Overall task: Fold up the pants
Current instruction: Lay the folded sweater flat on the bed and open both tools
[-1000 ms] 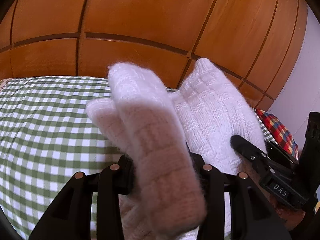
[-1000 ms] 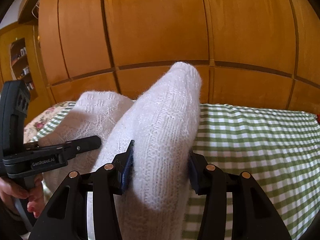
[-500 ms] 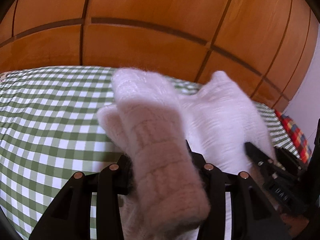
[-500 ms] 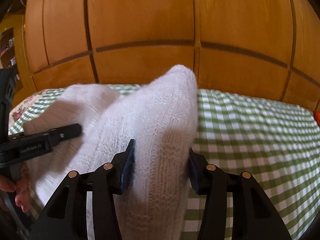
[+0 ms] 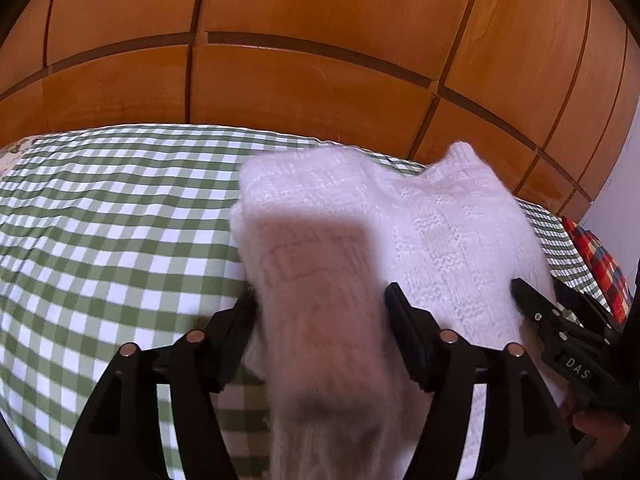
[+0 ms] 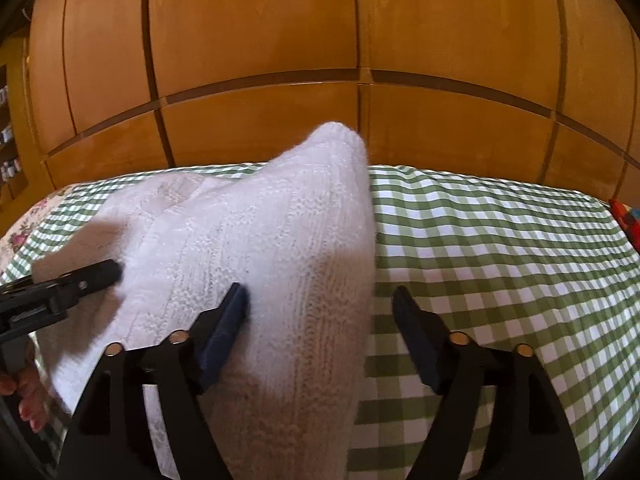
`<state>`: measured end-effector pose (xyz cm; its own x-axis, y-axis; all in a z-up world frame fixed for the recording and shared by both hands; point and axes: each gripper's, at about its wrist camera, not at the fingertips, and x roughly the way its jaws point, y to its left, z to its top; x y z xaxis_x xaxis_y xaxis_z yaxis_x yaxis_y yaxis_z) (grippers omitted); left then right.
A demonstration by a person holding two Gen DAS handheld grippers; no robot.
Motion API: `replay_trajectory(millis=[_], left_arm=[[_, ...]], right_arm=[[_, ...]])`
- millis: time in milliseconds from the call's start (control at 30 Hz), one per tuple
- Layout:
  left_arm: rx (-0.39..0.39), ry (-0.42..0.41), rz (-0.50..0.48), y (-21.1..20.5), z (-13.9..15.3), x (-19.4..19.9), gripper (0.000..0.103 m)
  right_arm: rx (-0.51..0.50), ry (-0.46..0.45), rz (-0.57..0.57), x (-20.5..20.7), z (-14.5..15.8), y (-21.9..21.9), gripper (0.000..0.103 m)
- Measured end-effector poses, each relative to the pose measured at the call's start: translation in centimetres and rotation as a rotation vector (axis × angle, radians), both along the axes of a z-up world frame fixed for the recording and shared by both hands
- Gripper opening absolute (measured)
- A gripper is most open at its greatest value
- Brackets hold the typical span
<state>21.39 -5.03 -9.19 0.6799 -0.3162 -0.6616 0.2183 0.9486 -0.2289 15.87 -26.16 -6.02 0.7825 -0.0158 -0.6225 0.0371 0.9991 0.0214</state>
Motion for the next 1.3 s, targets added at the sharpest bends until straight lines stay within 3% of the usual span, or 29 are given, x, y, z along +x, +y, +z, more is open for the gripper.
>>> replay_trajectory(millis=[100, 200, 400, 533, 667, 767, 900, 1000, 1200, 1300], left_arm=[[-0.015, -0.006, 0.025, 0.8, 0.4, -1.3, 0.08], [-0.058, -0.02, 0.067, 1.8, 0.8, -2.5, 0.081], [-0.087, -0.151, 0.131, 2.0, 3.4, -4.6, 0.082], [-0.016, -0.17, 0.057, -0.8, 4.5, -3.4, 0.082], [0.103, -0.166, -0.011, -3.6, 4.2, -1.5, 0.085], [0.19, -0.155, -0.003, -4.5, 3.3, 0.2, 0.085], [0.26, -0.059, 0.076, -3.8, 0.8, 3.4, 0.086], [0.231, 0.002, 0.071, -2.8, -0.7, 5.3, 0.089], [0.159, 0.062, 0.081, -1.4, -1.7, 7.1, 0.1], [0.112, 0.042, 0.085, -0.6, -1.3, 5.8, 0.1]], right_arm=[[0.005, 0.002, -0.01, -0.9, 0.3, -0.5, 0.085], [0.007, 0.006, -0.012, -1.9, 0.7, -0.9, 0.086], [0.039, -0.004, -0.08, -3.6, 2.4, -2.0, 0.086], [0.019, -0.011, -0.095, -2.9, 3.3, -2.0, 0.088], [-0.006, -0.007, -0.116, -1.6, 3.2, -2.1, 0.089], [-0.019, 0.012, -0.113, -0.1, 2.7, -2.1, 0.089], [-0.056, 0.025, -0.101, 1.4, 1.8, -1.9, 0.092], [-0.065, 0.049, -0.103, 2.0, 0.9, -1.9, 0.093], [0.024, 0.05, -0.127, 2.0, -0.8, -2.9, 0.095], [0.029, 0.032, -0.127, 1.3, -0.4, -2.8, 0.096]])
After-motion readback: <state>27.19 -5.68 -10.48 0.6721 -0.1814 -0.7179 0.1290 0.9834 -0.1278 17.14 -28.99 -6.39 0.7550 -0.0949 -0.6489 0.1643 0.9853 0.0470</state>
